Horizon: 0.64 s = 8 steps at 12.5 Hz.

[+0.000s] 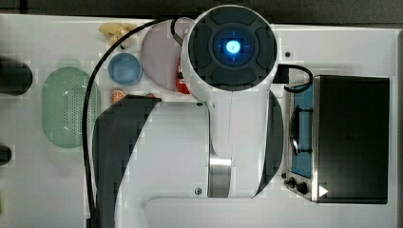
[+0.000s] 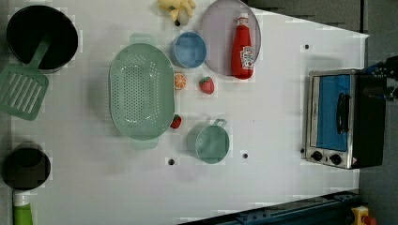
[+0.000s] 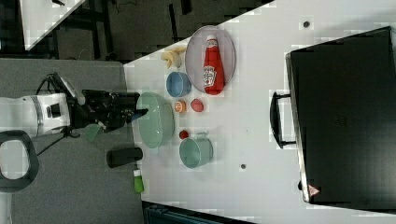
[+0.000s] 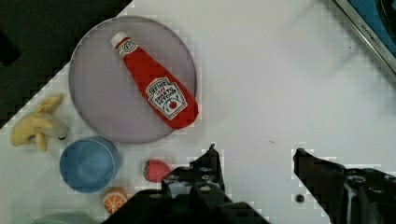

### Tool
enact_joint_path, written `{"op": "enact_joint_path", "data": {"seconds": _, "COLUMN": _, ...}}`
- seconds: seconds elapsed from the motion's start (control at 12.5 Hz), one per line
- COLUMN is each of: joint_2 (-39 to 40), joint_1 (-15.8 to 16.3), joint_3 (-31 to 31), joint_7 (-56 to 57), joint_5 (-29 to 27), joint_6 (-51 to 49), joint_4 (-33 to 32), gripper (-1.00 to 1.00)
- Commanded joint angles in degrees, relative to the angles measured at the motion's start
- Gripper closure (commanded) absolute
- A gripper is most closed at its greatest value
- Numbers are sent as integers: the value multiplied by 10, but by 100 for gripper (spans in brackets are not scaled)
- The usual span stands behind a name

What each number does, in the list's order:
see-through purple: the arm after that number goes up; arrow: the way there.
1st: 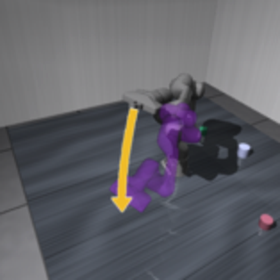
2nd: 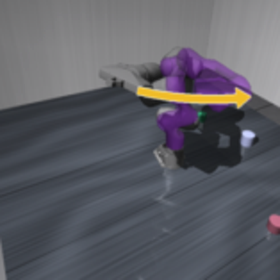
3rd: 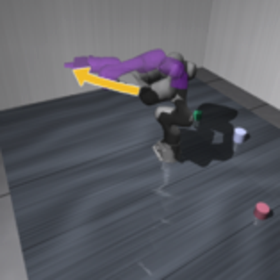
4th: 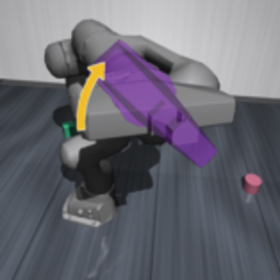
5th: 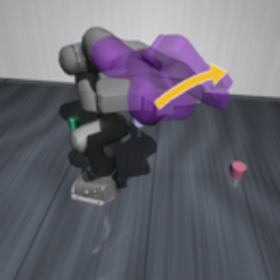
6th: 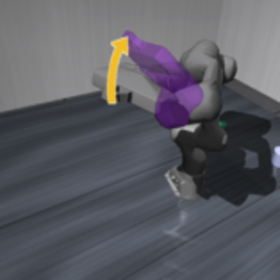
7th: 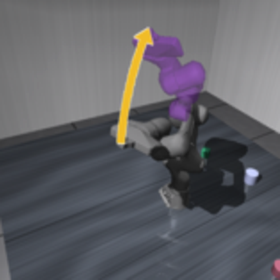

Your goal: Pick ketchup from plate and place it on table.

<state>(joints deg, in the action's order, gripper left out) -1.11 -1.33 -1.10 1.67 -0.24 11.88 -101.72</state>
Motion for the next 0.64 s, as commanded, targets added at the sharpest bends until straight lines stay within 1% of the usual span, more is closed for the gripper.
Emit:
{"op": "enact_joint_path", "data": {"seconds": 0.08, "joint_2": -100, "joint_1": -54, "joint_3": -36, "joint_7": -28, "joint_5": -11, "joint_6": -90, "joint_4": -45, "gripper": -60}}
{"op": "enact_joint_path", "data": {"seconds": 0.24, "joint_2": -100, "joint_1": -54, "joint_3": -36, "joint_7": -28, "joint_5": -11, "joint_6": -89, "joint_4": -46, "gripper": -100}}
{"op": "enact_joint_path", "data": {"seconds": 0.4, "joint_2": -98, "joint_1": -53, "joint_3": -38, "joint_7": -25, "joint_5": -11, "joint_6": -86, "joint_4": -46, "gripper": -100}}
{"op": "enact_joint_path", "data": {"seconds": 0.64, "joint_2": -80, "joint_1": -52, "joint_3": -43, "joint_7": 30, "joint_5": -11, "joint_6": -73, "joint_4": -45, "gripper": -100}}
